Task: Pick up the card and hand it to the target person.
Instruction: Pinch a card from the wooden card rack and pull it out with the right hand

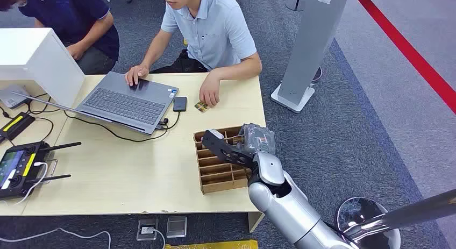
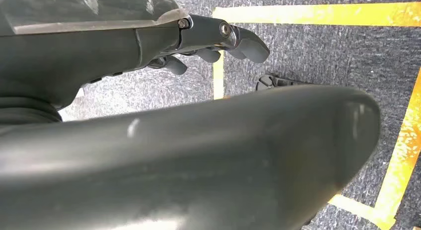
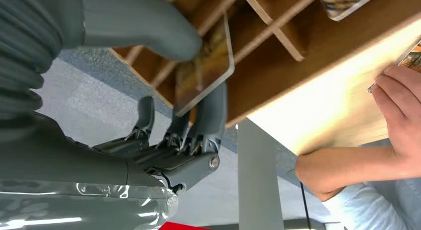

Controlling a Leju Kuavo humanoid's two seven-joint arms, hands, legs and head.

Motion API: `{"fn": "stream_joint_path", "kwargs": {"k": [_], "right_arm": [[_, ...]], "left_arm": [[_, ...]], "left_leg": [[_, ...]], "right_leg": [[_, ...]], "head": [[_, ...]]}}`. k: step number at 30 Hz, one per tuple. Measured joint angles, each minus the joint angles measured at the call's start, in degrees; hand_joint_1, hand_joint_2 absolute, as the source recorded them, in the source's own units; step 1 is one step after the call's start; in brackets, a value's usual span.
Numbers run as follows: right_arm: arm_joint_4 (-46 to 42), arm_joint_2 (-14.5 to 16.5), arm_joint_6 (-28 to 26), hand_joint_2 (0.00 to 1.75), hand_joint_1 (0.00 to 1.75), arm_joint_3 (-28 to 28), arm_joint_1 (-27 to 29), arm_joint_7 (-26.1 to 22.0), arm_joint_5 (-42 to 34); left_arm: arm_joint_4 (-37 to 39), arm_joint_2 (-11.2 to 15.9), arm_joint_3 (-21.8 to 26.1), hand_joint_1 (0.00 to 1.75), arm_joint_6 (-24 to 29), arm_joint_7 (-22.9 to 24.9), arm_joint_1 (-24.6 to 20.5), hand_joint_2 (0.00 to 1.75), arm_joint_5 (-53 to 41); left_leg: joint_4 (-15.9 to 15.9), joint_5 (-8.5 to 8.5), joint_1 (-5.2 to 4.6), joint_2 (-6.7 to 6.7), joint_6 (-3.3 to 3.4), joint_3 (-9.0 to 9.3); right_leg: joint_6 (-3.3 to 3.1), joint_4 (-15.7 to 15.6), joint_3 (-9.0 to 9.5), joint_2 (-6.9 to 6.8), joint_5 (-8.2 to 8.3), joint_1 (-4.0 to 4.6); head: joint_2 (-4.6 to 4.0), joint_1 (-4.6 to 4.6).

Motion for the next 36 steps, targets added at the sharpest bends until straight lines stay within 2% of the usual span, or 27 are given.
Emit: {"fn": "stream_joint_path", "kwargs": {"k": [12, 25, 36], "right_arm": [[0.4, 0.1, -1.2, 1.75, 1.43, 0.5, -0.5, 0.0, -0.4], [-0.2, -0.4, -2.9, 1.75, 1.43, 2.1, -0.9, 0.0, -3.7], [-12.5, -4.1, -4.1, 1.75, 1.43, 4.2, -1.0, 0.0, -4.6]], "left_arm": [[0.0, -0.1, 0.0, 0.00, -0.1, -0.1, 0.0, 0.00, 0.1], [0.0, -0.1, 0.0, 0.00, 0.5, -0.6, 0.0, 0.00, 0.1], [0.0, -0.1, 0.0, 0.00, 0.5, -1.0, 0.1, 0.00, 1.0]], "left_leg": [[0.0, 0.00, 0.00, 0.00, 0.00, 0.01], [0.0, 0.00, 0.00, 0.00, -0.01, 0.01], [0.0, 0.00, 0.00, 0.01, 0.00, 0.02]], "right_leg": [[0.00, 0.0, 0.00, 0.00, 0.00, 0.00], [0.00, 0.0, -0.01, 0.00, 0.00, 0.00], [0.00, 0.0, -0.01, 0.01, 0.00, 0.00]], "head": [[0.00, -0.02], [0.00, -0.03], [0.00, 0.01]]}}
